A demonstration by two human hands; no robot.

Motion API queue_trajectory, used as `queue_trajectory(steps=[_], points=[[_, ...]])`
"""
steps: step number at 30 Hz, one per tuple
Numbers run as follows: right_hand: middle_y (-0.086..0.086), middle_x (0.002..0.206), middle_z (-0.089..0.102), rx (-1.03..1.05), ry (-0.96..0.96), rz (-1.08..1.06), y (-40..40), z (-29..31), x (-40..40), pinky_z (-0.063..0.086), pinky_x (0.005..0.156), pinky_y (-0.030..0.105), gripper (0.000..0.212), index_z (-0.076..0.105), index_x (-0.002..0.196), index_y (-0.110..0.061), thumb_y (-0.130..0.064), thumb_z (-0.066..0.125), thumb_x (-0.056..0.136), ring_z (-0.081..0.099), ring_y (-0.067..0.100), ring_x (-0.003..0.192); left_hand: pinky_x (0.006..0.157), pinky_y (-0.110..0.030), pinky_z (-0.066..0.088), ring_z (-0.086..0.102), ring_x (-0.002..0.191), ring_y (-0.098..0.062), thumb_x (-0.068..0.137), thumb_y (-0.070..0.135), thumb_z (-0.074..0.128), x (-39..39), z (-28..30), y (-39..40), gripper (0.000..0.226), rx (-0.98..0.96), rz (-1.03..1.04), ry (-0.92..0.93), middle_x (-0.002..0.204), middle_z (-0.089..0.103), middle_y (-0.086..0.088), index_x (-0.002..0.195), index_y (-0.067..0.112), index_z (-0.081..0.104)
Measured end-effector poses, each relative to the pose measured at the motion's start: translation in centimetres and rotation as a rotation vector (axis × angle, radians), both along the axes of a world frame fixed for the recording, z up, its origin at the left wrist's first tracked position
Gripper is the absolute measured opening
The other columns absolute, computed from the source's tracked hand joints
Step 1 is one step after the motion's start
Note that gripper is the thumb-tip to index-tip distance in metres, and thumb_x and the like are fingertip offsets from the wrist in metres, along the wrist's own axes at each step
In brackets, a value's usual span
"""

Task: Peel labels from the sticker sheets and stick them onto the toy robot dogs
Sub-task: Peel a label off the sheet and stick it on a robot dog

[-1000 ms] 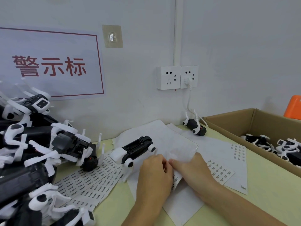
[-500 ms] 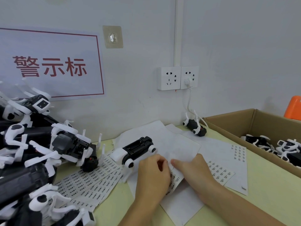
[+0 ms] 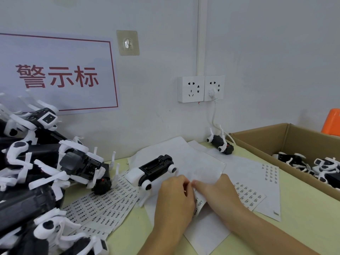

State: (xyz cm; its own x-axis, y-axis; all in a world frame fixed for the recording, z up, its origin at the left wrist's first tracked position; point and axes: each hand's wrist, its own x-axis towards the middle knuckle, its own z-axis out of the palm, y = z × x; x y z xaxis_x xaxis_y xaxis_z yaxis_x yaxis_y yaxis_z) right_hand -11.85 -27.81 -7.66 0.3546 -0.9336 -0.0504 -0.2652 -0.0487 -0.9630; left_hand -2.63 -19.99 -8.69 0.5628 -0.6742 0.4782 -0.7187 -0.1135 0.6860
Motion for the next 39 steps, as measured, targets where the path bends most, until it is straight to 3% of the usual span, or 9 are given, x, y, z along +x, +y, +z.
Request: queue_trajectory(steps=[7,10,14,17,19,22,26,33,39], points=[[0.003,0.084,0.073,-0.09,0.053,0.004,0.3,-0.1,0.1,0.047,0.057,0.024,0.032,0.067,0.095,-0.005,-0.03,0.074,0.076,0.068,0.014,0.071,0.063,-0.033,0.034,0.052,0.077,-0.023,0.103,0.026,0.044,-0.5,0.3,0.2,0.026,0.131,0.03,-0.185,0.082,0.054,-0.002,0.078,0.018,0.042],[0.0,0.081,0.074,-0.111,0.055,0.015,0.3,-0.1,0.1,0.05,0.058,0.023,0.026,0.07,0.093,-0.009,-0.029,0.074,0.077,0.069,0.012,0.071,0.062,-0.031,0.028,0.044,0.074,-0.022,0.103,0.026,0.042,-0.4,0.4,0.4,0.027,0.178,0.047,-0.281,0.077,0.041,0.003,0.078,0.02,0.035],[-0.002,0.084,0.075,-0.092,0.031,0.035,0.3,0.0,0.1,0.05,0.061,0.025,0.028,0.07,0.095,-0.012,-0.03,0.076,0.076,0.07,0.012,0.075,0.057,-0.034,0.026,0.047,0.07,-0.027,0.098,0.015,0.047,-0.5,0.6,0.5,0.021,0.192,0.033,-0.392,0.079,0.05,-0.003,0.081,0.02,0.037],[0.0,0.086,0.075,-0.073,0.016,0.065,0.2,0.2,0.0,0.055,0.066,0.029,0.027,0.07,0.097,-0.01,-0.026,0.076,0.076,0.071,0.015,0.078,0.044,-0.027,0.008,0.052,0.051,-0.024,0.076,0.008,0.074,-0.7,1.1,0.9,0.043,0.236,0.008,-0.504,0.063,0.051,0.0,0.071,0.022,0.034],[0.0,0.084,0.076,-0.065,0.004,0.093,0.2,0.3,-0.1,0.058,0.07,0.033,0.025,0.071,0.096,-0.009,-0.022,0.075,0.076,0.072,0.015,0.078,0.039,-0.024,0.009,0.046,0.036,-0.02,0.049,0.003,0.088,-0.8,1.5,0.9,0.064,0.216,0.017,-0.557,0.049,0.046,0.002,0.064,0.023,0.029],[0.001,0.087,0.077,-0.049,-0.002,0.105,0.3,0.5,-0.2,0.06,0.077,0.037,0.027,0.072,0.098,-0.009,-0.022,0.076,0.075,0.073,0.016,0.082,0.035,-0.029,0.024,0.044,0.037,-0.022,0.055,-0.001,0.086,-0.5,0.9,0.5,0.062,0.105,0.008,-0.49,0.048,0.045,0.001,0.061,0.022,0.029],[0.008,0.099,0.074,0.013,-0.007,0.088,0.1,0.4,-0.2,0.058,0.085,0.042,0.04,0.066,0.109,-0.005,-0.022,0.079,0.074,0.071,0.023,0.091,0.055,-0.038,0.041,0.052,0.062,-0.022,0.091,0.018,0.063,0.1,0.2,0.2,0.028,0.089,0.057,-0.234,0.064,0.055,-0.001,0.067,0.012,0.05],[0.003,0.092,0.078,0.119,-0.094,0.073,-0.5,0.5,-0.4,0.056,0.091,0.045,0.03,0.067,0.109,-0.012,-0.011,0.077,0.082,0.073,0.023,0.088,0.058,-0.01,0.046,0.063,0.065,0.001,0.084,0.007,0.071,1.0,0.6,0.3,0.027,-0.123,-0.023,0.253,0.068,0.068,0.02,0.066,0.027,0.069],[0.007,0.098,0.076,0.138,-0.102,0.079,-0.5,0.5,-0.2,0.055,0.093,0.048,0.037,0.064,0.114,-0.009,-0.016,0.078,0.08,0.072,0.027,0.093,0.055,-0.009,0.043,0.061,0.06,0.002,0.081,0.012,0.075,1.0,0.7,0.3,0.019,-0.088,-0.066,0.303,0.067,0.069,0.016,0.068,0.025,0.073]])
